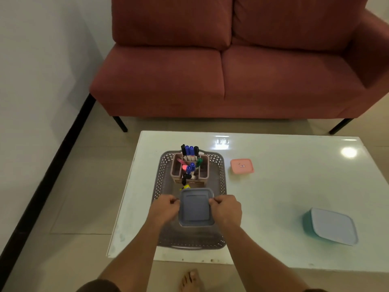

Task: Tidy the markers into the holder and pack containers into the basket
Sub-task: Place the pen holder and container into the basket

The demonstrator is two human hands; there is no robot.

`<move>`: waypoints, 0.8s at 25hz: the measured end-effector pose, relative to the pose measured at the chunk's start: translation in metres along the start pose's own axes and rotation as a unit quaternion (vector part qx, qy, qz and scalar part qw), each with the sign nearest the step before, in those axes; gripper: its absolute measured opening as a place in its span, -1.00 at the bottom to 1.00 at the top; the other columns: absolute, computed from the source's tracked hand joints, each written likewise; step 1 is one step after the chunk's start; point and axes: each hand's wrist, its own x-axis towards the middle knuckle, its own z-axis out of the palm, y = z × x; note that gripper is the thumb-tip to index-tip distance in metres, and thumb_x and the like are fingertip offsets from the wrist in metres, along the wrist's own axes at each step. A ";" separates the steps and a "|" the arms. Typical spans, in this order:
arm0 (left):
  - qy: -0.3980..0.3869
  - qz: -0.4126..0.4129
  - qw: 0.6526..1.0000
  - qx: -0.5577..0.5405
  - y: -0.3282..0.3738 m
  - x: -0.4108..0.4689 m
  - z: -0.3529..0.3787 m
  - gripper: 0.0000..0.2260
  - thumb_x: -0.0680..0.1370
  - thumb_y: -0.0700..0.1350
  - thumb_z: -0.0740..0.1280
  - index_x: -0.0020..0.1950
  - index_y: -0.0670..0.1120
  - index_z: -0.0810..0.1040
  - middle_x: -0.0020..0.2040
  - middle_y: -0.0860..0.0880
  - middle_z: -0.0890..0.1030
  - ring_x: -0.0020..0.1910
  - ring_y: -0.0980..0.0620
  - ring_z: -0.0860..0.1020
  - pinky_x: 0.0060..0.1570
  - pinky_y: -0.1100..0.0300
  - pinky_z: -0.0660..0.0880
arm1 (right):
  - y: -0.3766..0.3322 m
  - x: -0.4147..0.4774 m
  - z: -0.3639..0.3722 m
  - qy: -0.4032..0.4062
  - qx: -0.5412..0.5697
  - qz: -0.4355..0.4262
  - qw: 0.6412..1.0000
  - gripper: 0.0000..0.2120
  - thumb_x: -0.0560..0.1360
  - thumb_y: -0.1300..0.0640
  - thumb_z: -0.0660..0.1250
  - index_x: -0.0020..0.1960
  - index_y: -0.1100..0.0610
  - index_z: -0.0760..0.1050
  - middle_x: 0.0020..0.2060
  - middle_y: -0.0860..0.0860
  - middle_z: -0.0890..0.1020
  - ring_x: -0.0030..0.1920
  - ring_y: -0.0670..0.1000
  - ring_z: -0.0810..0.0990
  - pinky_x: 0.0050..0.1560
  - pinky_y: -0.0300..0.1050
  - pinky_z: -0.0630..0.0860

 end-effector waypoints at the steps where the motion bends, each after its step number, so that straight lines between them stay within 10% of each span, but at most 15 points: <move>1: 0.000 -0.004 1.000 0.007 -0.004 0.007 0.002 -0.81 0.60 -0.04 0.28 -0.03 -0.03 0.69 -0.13 -0.03 0.71 -0.11 -0.06 0.66 -0.01 0.12 0.57 | 0.000 0.004 0.006 -0.006 -0.003 0.006 1.000 -0.79 0.58 0.02 0.39 0.04 0.11 0.73 -0.10 0.06 0.73 -0.22 0.00 0.54 -0.14 -0.19 0.44; 16: -0.007 -0.029 0.996 0.079 -0.034 0.063 0.012 -0.74 0.60 0.01 0.25 -0.10 -0.07 0.66 -0.15 -0.08 0.68 -0.09 -0.11 0.64 -0.07 0.11 0.54 | 0.005 0.039 0.052 -0.074 0.007 0.052 0.996 -0.74 0.58 0.01 0.40 0.11 0.16 0.71 -0.02 0.09 0.74 -0.10 0.04 0.64 -0.01 -0.14 0.55; 20: 0.130 -0.049 0.986 0.090 -0.025 0.044 0.012 -0.71 0.64 0.04 0.19 -0.06 -0.09 0.61 -0.09 -0.15 0.66 -0.18 -0.16 0.56 -0.11 0.07 0.50 | 0.008 0.036 0.043 -0.069 -0.019 0.007 0.997 -0.67 0.55 -0.11 0.40 0.02 0.17 0.68 -0.07 0.11 0.72 -0.03 0.14 0.67 0.00 -0.06 0.56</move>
